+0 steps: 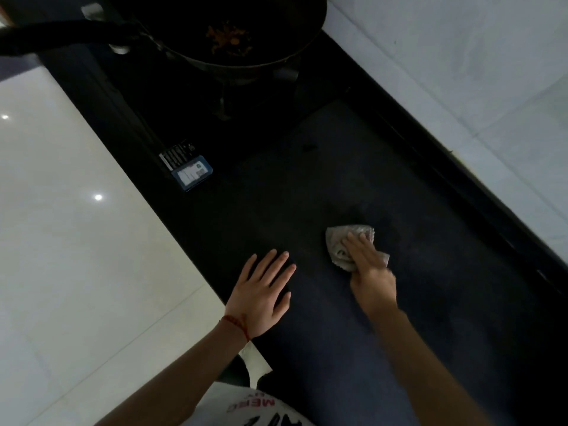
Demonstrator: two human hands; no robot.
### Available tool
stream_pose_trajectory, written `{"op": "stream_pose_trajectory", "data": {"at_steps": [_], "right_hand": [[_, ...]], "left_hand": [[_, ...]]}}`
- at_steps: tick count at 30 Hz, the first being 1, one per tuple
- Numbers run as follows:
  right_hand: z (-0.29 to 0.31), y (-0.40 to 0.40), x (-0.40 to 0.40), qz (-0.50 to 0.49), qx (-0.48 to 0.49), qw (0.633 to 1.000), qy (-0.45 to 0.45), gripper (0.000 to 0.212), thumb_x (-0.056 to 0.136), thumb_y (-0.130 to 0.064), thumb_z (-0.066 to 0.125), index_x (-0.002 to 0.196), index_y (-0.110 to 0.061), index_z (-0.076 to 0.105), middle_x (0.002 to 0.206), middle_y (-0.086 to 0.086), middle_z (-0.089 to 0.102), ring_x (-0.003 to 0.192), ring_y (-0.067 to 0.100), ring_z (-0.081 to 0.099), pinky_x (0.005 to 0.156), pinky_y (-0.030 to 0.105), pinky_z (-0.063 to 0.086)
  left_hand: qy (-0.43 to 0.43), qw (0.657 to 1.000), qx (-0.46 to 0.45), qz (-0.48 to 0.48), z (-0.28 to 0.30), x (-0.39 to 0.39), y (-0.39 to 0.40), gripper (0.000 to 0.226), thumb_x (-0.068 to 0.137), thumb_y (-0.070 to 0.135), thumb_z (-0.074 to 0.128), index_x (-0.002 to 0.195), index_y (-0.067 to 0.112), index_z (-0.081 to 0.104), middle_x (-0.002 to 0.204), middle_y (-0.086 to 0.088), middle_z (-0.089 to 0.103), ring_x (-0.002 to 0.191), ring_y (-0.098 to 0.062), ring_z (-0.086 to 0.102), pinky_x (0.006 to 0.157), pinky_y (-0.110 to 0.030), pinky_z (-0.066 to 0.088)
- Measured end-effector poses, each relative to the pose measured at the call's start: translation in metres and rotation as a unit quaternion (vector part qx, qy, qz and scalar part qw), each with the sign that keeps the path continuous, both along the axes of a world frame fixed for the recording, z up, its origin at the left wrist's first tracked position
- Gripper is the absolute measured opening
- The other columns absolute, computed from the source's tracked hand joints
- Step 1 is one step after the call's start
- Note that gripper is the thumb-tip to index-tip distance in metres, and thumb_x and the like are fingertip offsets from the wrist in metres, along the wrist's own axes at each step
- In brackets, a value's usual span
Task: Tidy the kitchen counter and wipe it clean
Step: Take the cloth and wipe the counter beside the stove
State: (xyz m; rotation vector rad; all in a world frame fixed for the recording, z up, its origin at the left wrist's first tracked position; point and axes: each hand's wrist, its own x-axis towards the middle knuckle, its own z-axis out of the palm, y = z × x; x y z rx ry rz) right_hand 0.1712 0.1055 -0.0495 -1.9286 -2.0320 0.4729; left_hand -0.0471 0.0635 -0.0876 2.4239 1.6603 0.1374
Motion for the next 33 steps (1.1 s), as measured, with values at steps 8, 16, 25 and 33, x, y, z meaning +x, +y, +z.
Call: {"op": "stream_pose_trajectory", "data": {"at_steps": [8, 16, 25, 33], "right_hand": [[-0.004, 0.023, -0.029, -0.036, -0.006, 0.999, -0.013, 0.058, 0.076, 0.006, 0.045, 0.131, -0.013, 0.050, 0.142, 0.009, 0.047, 0.136, 0.022, 0.035, 0.097, 0.039, 0.047], [-0.001, 0.055, 0.001, -0.170, -0.027, 0.985, -0.006, 0.060, 0.078, 0.010, 0.046, 0.132, -0.016, 0.049, 0.148, 0.004, 0.039, 0.137, 0.026, 0.035, 0.100, 0.047, 0.043], [0.000, 0.026, 0.027, -0.112, -0.033, 0.993, -0.022, 0.061, 0.079, 0.007, 0.043, 0.134, -0.019, 0.047, 0.147, 0.005, 0.040, 0.131, 0.027, 0.042, 0.093, 0.042, 0.047], [0.008, -0.017, -0.015, -0.133, -0.048, 0.990, 0.012, 0.060, 0.078, 0.011, 0.048, 0.133, -0.013, 0.048, 0.147, 0.005, 0.039, 0.139, 0.024, 0.031, 0.102, 0.043, 0.039]], "left_hand": [[-0.002, 1.000, -0.004, 0.000, 0.002, 0.000, 0.000, 0.049, 0.081, 0.041, 0.046, 0.126, 0.024, 0.052, 0.138, 0.000, 0.052, 0.129, -0.019, 0.048, 0.107, -0.042, 0.025], [-0.004, 1.000, -0.009, 0.001, 0.003, 0.000, 0.000, 0.047, 0.083, 0.042, 0.045, 0.126, 0.025, 0.051, 0.138, 0.001, 0.052, 0.129, -0.019, 0.048, 0.110, -0.044, 0.030], [-0.005, 1.000, -0.018, -0.007, 0.002, -0.001, -0.001, 0.047, 0.083, 0.041, 0.044, 0.126, 0.025, 0.052, 0.138, 0.001, 0.052, 0.129, -0.019, 0.048, 0.109, -0.045, 0.036], [0.023, 0.999, -0.047, -0.011, 0.009, -0.002, -0.001, 0.047, 0.083, 0.043, 0.040, 0.125, 0.025, 0.052, 0.137, 0.000, 0.053, 0.128, -0.019, 0.049, 0.106, -0.046, 0.037]]}}
